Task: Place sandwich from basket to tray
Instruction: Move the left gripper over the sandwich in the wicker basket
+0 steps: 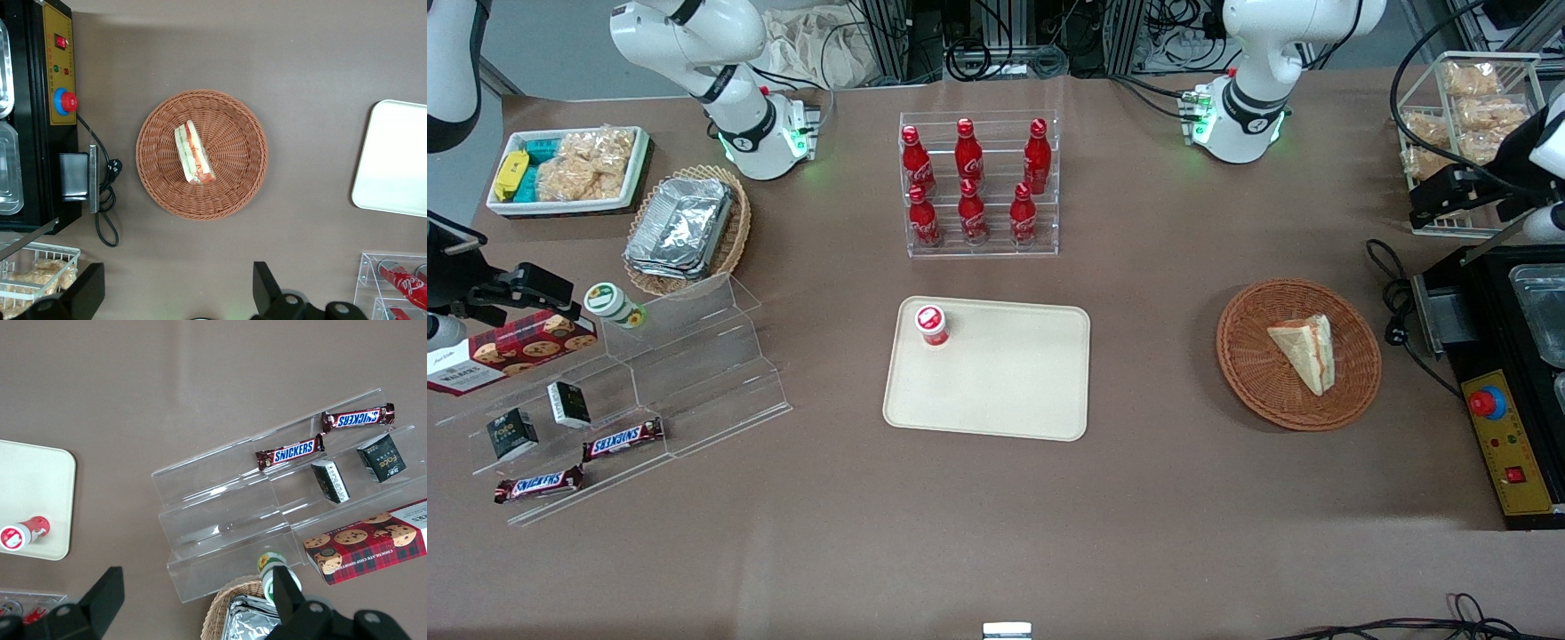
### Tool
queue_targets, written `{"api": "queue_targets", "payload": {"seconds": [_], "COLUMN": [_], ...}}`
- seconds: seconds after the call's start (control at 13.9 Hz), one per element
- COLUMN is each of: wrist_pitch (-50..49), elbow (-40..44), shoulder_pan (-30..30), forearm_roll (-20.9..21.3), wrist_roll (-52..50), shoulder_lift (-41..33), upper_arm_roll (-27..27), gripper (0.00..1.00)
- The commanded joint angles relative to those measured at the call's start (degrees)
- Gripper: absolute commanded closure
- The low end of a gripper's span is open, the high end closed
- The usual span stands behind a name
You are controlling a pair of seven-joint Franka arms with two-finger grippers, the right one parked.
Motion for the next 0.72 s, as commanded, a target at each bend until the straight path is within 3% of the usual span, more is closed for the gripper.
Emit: {"api": "queue_targets", "payload": {"seconds": [0.0,0.36,0.65], "wrist_pitch": [0.2,0.1,3.3], "elbow": [0.2,-1.1,-2.1], "shoulder_pan": [-0.6,1.0,5.5], "forearm_roll": [-0.7,0.3,-0.3], "wrist_roll": [0.2,-0.6,-1.6], "shoulder_lift": [-0.1,1.3,7.8], "upper_arm_roll": [1.2,1.4,1.4], "gripper": [0.0,0.0,0.0]}}
